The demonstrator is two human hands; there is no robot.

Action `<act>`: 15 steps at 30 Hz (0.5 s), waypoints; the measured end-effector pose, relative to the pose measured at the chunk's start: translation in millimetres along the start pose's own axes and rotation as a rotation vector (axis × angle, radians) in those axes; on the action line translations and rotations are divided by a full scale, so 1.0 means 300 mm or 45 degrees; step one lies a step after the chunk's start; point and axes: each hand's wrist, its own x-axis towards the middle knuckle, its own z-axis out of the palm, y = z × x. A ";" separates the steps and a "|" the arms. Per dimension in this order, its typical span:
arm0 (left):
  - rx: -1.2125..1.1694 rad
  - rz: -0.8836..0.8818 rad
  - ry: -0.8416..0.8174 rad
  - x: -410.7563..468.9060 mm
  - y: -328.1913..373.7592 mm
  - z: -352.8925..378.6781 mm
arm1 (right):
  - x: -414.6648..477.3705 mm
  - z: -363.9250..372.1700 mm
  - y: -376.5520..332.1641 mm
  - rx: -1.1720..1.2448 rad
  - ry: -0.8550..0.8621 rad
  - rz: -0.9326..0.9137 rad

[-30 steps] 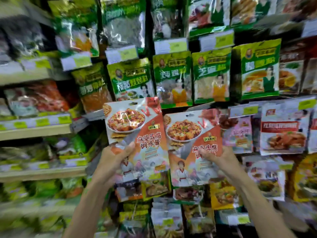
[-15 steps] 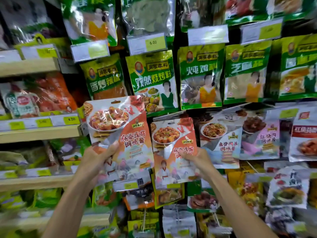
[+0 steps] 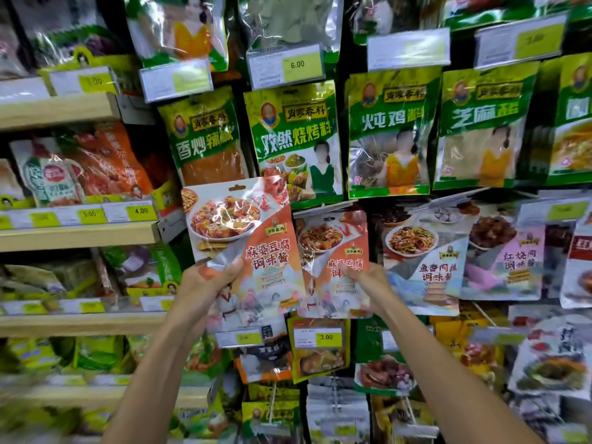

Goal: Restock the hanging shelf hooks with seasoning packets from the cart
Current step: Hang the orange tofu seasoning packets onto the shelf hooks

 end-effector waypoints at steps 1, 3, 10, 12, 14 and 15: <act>0.017 0.003 -0.003 -0.005 -0.001 0.004 | 0.008 0.002 0.003 -0.004 0.012 -0.004; 0.028 -0.010 -0.015 -0.014 -0.005 0.004 | 0.018 0.001 0.013 -0.018 0.029 -0.021; 0.007 -0.078 -0.104 -0.112 -0.063 -0.032 | -0.102 -0.006 0.055 -0.416 0.184 -0.253; -0.002 -0.079 -0.156 -0.146 -0.092 -0.024 | -0.181 -0.010 0.072 -0.415 0.275 -0.379; 0.011 -0.101 -0.224 -0.170 -0.117 0.003 | -0.256 -0.010 0.079 -0.384 0.261 -0.424; 0.003 -0.120 -0.263 -0.178 -0.126 0.021 | -0.288 -0.004 0.077 -0.293 0.177 -0.395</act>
